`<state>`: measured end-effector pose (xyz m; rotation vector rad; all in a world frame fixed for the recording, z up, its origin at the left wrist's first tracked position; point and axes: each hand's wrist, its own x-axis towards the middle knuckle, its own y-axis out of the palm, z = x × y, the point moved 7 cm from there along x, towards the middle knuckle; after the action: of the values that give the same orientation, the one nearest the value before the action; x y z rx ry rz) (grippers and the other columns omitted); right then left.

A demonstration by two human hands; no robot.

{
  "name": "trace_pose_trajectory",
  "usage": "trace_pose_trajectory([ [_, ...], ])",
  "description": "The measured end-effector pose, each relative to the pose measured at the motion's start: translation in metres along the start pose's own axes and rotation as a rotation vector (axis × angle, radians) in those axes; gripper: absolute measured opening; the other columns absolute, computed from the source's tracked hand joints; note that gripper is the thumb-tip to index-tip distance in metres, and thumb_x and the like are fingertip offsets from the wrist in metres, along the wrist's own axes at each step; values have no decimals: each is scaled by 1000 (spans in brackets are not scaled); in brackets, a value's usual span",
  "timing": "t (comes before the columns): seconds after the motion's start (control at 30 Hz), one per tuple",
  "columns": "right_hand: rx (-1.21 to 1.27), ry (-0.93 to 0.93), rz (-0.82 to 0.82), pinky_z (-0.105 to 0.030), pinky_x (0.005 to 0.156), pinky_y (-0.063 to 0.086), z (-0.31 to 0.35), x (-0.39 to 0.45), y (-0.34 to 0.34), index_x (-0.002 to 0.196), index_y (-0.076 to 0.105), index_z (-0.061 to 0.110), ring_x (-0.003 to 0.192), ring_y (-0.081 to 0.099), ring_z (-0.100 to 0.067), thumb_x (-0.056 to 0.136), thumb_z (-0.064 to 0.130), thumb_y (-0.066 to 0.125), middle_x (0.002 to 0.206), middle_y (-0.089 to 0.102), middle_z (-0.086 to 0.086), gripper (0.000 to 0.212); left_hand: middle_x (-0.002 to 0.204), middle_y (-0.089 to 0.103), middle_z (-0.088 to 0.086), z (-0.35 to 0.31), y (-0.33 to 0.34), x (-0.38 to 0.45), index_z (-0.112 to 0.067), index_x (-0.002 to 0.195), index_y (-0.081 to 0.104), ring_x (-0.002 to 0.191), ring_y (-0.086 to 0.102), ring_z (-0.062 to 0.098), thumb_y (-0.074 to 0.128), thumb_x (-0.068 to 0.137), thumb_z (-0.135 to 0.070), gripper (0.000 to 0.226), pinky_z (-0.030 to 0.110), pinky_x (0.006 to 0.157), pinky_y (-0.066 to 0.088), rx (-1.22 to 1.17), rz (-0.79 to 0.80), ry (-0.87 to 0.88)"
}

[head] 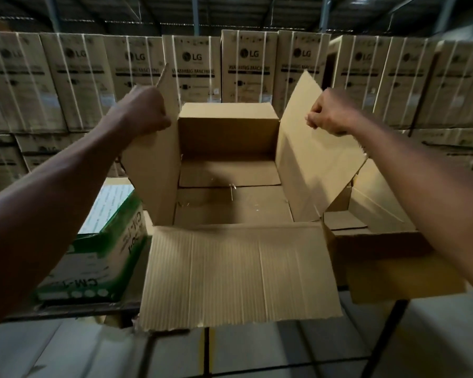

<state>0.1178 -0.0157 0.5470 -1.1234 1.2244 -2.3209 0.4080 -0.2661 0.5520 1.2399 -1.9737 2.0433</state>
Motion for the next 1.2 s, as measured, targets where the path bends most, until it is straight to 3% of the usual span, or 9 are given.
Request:
trace_pose_trajectory([
  [0.3, 8, -40, -103, -26, 57, 44, -85, 2, -105, 100, 74, 10, 78, 68, -15, 101, 22, 66, 92, 73, -4, 14, 84, 64, 8, -126, -25, 23, -11, 81, 63, 60, 58, 9, 69, 93, -11, 13, 18, 48, 38, -20, -87, -8],
  [0.43, 6, -68, -129, -25, 57, 44, -136, 4, -150, 102, 72, 9, 76, 66, -13, 101, 18, 65, 92, 73, -6, 12, 73, 57, 1, -193, -19, 34, -2, 91, 69, 58, 57, 10, 69, 93, -13, 11, 19, 46, 38, -49, -116, -31],
  [0.6, -35, -69, -157, -22, 53, 39, -204, 6, -189, 104, 70, 6, 67, 60, -10, 103, 15, 62, 90, 69, -7, 12, 83, 66, 12, -272, -4, 48, 2, 93, 70, 58, 59, 13, 70, 92, -11, 14, 21, 48, 40, -84, -137, 1],
  [0.67, -64, -62, -159, -24, 55, 44, -227, 12, -199, 103, 70, 5, 71, 65, -14, 103, 17, 63, 92, 71, -9, 14, 86, 66, 13, -302, 2, 57, 2, 92, 70, 59, 59, 12, 69, 93, -11, 13, 20, 49, 41, -102, -142, 27],
  [0.73, -98, -41, -162, -29, 57, 50, -252, 22, -207, 102, 71, 6, 76, 70, -21, 102, 20, 64, 91, 72, -9, 16, 85, 67, 12, -330, 10, 68, 1, 89, 68, 59, 59, 9, 69, 93, -11, 12, 19, 50, 42, -116, -131, 39],
  [0.97, -154, -24, -143, -26, 55, 44, -331, 62, -210, 102, 69, 5, 70, 65, -18, 102, 15, 63, 85, 68, -9, 12, 90, 61, 8, -401, 51, 120, 0, 101, 66, 61, 57, 9, 68, 93, -10, 13, 19, 50, 42, -202, -104, 41],
  [1.07, -166, -36, -113, -25, 54, 42, -365, 88, -194, 104, 68, 3, 70, 64, -16, 101, 14, 63, 84, 67, -8, 12, 84, 62, 5, -418, 84, 148, -8, 88, 62, 60, 58, 7, 68, 94, -11, 9, 18, 48, 42, -222, -77, 12],
  [1.2, -172, -22, -46, -25, 53, 44, -402, 125, -167, 100, 69, 6, 71, 67, -17, 102, 17, 63, 84, 69, -7, 12, 74, 62, 1, -435, 124, 188, -8, 84, 62, 58, 60, 6, 67, 95, -13, 13, 9, 36, 42, -275, -17, -13],
])
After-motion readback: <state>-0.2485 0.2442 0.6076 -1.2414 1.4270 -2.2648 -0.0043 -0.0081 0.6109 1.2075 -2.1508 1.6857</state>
